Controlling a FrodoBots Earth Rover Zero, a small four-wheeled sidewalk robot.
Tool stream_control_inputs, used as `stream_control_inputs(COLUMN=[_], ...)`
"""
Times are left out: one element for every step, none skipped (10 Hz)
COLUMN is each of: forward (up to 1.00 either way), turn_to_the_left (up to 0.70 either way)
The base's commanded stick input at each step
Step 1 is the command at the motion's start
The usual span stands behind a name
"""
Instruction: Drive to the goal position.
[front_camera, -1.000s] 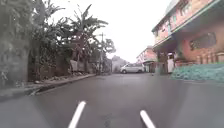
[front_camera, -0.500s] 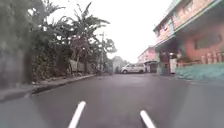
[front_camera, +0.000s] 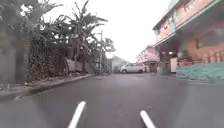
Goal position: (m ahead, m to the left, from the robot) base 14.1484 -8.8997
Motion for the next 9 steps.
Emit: stream_control_inputs(forward=[0.70,0.70,0.70,0.70,0.70,0.70,0.70,0.70,0.70], turn_to_the_left=[0.00,0.00,0.00,0.00,0.00,0.00,0.00,0.00,0.00])
